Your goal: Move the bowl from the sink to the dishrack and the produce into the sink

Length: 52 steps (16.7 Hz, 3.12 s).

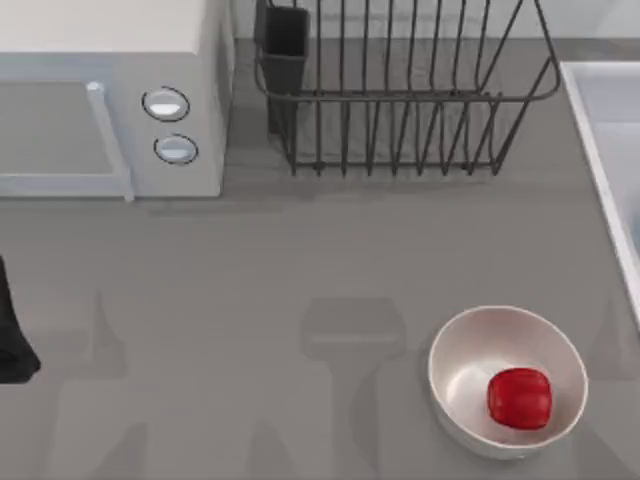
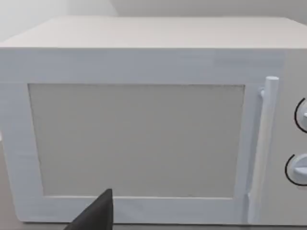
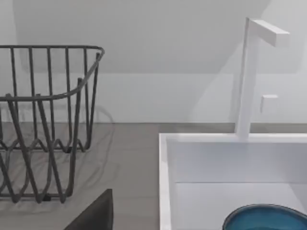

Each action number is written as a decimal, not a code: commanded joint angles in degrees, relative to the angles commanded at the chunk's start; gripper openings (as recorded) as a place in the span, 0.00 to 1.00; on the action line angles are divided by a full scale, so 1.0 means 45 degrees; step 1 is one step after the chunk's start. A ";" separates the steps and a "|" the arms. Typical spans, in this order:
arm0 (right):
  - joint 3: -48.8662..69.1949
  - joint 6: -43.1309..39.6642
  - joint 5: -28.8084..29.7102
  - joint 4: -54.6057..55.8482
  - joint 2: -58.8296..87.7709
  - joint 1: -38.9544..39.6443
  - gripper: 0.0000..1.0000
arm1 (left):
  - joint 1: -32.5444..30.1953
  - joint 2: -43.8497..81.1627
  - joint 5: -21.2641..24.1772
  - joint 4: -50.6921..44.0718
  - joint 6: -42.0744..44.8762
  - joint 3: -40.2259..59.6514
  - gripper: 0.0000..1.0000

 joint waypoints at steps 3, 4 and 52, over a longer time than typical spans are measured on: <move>0.0100 -0.0042 -0.0017 -0.0043 0.0108 0.0009 1.00 | 0.0000 0.0000 0.0000 0.0000 0.0000 0.0000 1.00; 0.0301 -0.0126 -0.0048 -0.0132 0.0328 0.0020 1.00 | 0.0000 0.0000 0.0000 0.0000 0.0000 0.0000 1.00; 2.8834 -0.4509 -0.0333 -1.3905 3.3674 -0.4843 1.00 | 0.0000 0.0000 0.0000 0.0000 0.0000 0.0000 1.00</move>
